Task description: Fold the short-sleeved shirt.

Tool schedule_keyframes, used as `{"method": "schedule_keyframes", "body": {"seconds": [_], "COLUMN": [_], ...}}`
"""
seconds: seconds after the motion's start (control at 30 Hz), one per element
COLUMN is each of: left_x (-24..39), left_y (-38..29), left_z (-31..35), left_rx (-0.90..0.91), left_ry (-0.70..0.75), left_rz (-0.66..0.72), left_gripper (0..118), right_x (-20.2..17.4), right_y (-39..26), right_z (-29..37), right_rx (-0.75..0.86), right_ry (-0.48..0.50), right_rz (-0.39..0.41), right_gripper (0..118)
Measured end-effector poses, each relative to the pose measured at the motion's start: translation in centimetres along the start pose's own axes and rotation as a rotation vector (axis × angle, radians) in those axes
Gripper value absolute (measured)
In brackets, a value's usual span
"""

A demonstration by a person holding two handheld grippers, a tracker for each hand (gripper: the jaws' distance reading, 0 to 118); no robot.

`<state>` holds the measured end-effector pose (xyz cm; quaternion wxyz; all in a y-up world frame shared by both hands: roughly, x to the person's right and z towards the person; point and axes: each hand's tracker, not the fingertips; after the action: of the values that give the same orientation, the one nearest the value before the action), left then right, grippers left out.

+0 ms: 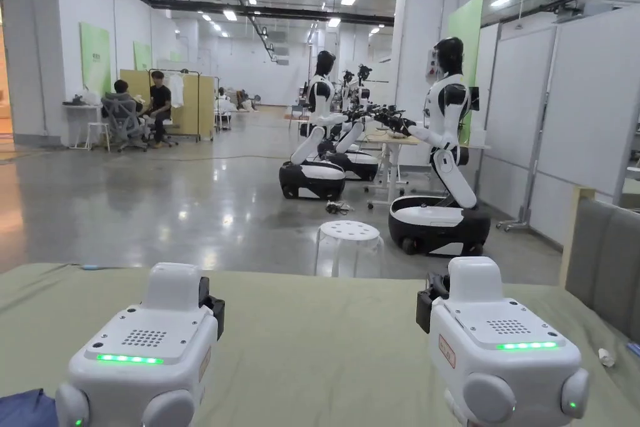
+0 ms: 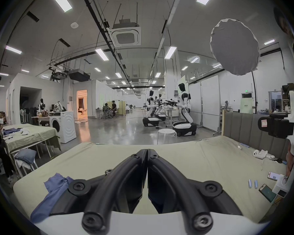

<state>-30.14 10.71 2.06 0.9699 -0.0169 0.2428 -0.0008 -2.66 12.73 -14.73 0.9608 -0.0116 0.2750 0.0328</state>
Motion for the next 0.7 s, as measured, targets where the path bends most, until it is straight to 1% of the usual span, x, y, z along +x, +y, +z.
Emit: {"method": "schedule_keyframes", "body": {"seconds": [0.1, 0.17, 0.23, 0.33, 0.4, 0.47, 0.5, 0.53, 0.63, 0.67, 0.7], "left_x": [-1.6, -3.3, -6.1, -10.0, -12.6, -14.9, -16.0, -17.4, -19.8, -20.7, -21.1], "left_y": [-0.7, -1.3, -1.9, -2.9, -4.0, -5.2, -5.7, -6.3, -8.8, -10.0, -10.9], "left_z": [0.7, 1.7, 3.3, 5.5, 6.9, 7.6, 7.6, 7.1, 4.6, 3.6, 2.6], "left_rx": [-0.015, -0.035, -0.051, -0.098, -0.153, -0.236, -0.305, -0.413, -0.756, -0.842, -0.88], "left_ry": [0.028, 0.093, 0.129, 0.227, 0.301, 0.338, 0.334, 0.294, 0.187, 0.162, 0.128], "left_rz": [-0.008, -0.044, -0.027, -0.007, -0.001, 0.022, 0.034, 0.056, 0.147, 0.178, 0.202], "left_gripper": [4, 4, 4, 4, 4, 4, 4, 4, 4, 4, 4], "right_x": [-1.7, -3.3, -5.6, -9.5, -12.1, -14.7, -15.9, -17.0, -19.3, -19.9, -20.2], "right_y": [-0.3, -0.8, -1.5, -2.7, -3.7, -5.0, -5.6, -6.2, -8.1, -8.6, -9.1], "right_z": [0.1, 0.3, 0.2, 0.3, 0.5, 0.5, 0.5, 0.4, 0.1, 0.0, -0.1], "right_rx": [-0.003, 0.002, -0.006, -0.017, -0.033, -0.063, -0.076, -0.095, -0.129, -0.137, -0.146], "right_ry": [0.032, 0.069, 0.12, 0.207, 0.268, 0.327, 0.353, 0.38, 0.413, 0.416, 0.422], "right_rz": [0.01, 0.009, -0.002, -0.025, -0.056, -0.056, -0.052, -0.044, -0.023, -0.022, -0.022], "right_gripper": [1, 1, 1, 1, 1, 1, 1, 1, 1, 1, 1]}}
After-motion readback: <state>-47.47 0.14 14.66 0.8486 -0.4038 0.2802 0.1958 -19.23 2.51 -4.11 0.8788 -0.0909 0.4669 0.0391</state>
